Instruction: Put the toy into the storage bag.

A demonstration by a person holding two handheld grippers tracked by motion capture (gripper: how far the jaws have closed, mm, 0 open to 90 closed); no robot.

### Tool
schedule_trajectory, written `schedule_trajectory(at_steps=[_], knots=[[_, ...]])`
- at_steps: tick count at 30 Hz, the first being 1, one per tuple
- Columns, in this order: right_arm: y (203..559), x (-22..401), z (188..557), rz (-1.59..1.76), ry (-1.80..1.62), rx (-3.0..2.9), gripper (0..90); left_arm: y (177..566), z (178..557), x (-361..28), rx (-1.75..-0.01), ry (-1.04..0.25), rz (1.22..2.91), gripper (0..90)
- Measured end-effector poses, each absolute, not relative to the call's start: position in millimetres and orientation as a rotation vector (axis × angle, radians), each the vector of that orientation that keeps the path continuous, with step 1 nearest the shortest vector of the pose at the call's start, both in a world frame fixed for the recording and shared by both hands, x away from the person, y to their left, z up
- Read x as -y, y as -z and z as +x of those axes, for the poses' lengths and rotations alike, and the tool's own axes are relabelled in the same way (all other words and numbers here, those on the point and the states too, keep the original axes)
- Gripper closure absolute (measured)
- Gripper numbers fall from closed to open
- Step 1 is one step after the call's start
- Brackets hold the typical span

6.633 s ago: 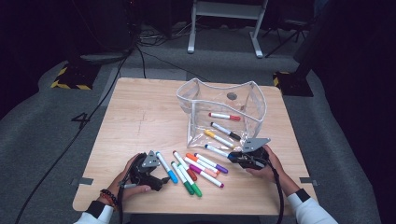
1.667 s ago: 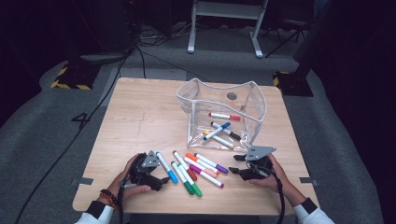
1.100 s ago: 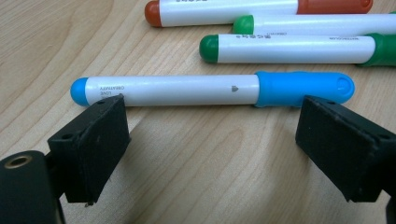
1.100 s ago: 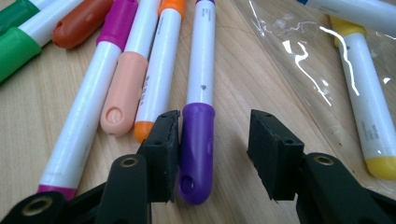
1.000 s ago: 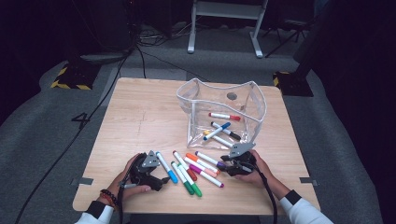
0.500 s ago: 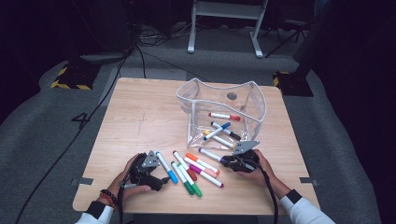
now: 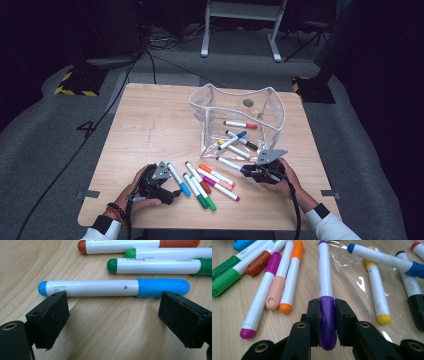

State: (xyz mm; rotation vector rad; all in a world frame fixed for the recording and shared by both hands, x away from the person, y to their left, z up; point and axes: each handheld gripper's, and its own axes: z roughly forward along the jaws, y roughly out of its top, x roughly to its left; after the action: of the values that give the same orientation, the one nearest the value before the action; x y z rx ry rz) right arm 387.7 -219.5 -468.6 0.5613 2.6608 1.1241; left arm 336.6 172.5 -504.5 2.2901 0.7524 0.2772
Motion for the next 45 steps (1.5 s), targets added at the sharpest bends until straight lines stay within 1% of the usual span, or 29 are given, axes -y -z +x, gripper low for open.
schedule_trajectory(at_steps=[15, 23, 36, 41, 45], knots=[[430.3, 218.2, 370.3, 0.47, -1.166, -2.628, 75.1, 504.5, 336.6, -172.5, -0.751, -0.278, 2.29, 10.1], [390.9, 218.0, 367.2, 0.399, -1.175, -2.586, 75.1, 504.5, 336.4, -172.5, -0.752, -0.279, 2.29, 10.1], [323.1, 226.7, 376.8, 0.356, -1.222, -2.493, 75.1, 504.4, 335.5, -172.4, -0.765, -0.282, 2.289, 10.1], [303.4, 228.2, 383.8, 0.354, -1.23, -2.443, 75.1, 504.5, 335.6, -172.4, -0.764, -0.281, 2.288, 10.1], [294.1, 228.6, 391.4, 0.364, -1.229, -2.423, 75.1, 504.4, 335.5, -172.3, -0.763, -0.281, 2.288, 10.1]])
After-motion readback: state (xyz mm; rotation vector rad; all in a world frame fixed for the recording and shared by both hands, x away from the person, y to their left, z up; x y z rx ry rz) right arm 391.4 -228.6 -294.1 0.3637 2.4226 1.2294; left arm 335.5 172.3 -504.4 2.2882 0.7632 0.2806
